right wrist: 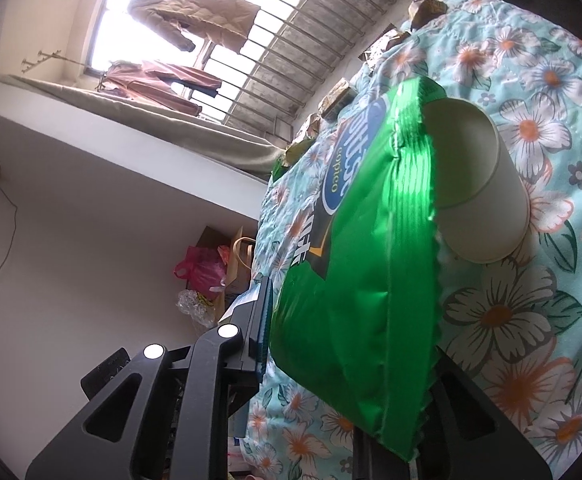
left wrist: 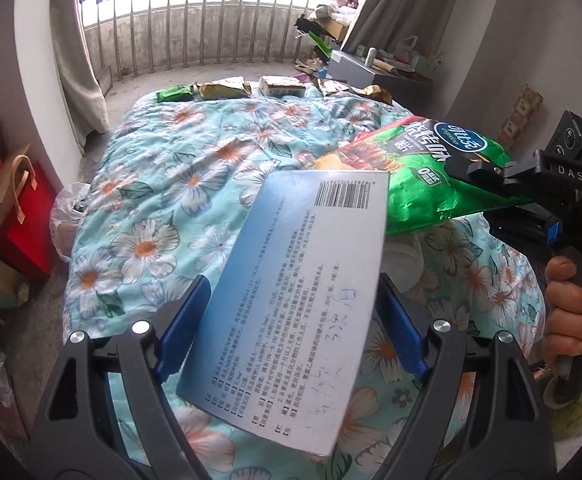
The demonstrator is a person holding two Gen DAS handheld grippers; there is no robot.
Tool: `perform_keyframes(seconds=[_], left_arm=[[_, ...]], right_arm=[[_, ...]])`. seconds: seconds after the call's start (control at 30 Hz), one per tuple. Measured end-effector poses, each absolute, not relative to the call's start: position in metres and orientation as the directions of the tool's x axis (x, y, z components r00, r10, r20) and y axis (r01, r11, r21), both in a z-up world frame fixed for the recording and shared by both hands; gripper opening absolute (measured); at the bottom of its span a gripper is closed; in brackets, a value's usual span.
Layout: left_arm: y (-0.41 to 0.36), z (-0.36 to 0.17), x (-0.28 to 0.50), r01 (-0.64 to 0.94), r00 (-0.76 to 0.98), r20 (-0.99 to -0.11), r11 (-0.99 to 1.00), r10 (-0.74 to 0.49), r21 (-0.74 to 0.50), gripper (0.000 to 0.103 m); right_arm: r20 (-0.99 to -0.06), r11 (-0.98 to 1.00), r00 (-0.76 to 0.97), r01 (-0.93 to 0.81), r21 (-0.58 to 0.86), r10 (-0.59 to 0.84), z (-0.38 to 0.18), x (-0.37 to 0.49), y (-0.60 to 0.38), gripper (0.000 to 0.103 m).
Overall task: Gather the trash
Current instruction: 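Grasp the white-blue box with the left tool while the right grasps the green chip bag, then lift the box and green chip bag up off the bed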
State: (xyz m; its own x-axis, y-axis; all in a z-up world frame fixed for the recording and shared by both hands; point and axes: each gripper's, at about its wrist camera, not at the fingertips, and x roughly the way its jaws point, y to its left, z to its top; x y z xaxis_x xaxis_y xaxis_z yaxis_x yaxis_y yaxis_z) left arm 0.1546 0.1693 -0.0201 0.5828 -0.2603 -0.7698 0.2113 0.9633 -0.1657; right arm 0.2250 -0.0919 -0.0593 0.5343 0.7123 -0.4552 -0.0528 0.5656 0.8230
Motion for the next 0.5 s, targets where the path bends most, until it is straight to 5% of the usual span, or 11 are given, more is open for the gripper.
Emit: perform_keyframes(seconds=[0.37,0.4,0.5], left_arm=[[0.175,-0.005,0.147,0.183,0.636,-0.742,0.975,-0.213,-0.123,0.069],[0.175,-0.005,0.146,0.187,0.635,-0.741,0.974,-0.218,-0.127,0.046],[0.178,-0.012,0.150,0.169,0.607,-0.765,0.976,-0.213,-0.138,0.039]], right_arm=[[-0.439,0.571,0.543,-0.092,0.816,0.715,-0.057,0.219,-0.099,0.011],[-0.439,0.571,0.543,-0.092,0.816,0.716,-0.058,0.218,-0.100,0.011],[-0.440,0.568,0.541,-0.088,0.818,0.717,-0.058,0.218,-0.100,0.008]])
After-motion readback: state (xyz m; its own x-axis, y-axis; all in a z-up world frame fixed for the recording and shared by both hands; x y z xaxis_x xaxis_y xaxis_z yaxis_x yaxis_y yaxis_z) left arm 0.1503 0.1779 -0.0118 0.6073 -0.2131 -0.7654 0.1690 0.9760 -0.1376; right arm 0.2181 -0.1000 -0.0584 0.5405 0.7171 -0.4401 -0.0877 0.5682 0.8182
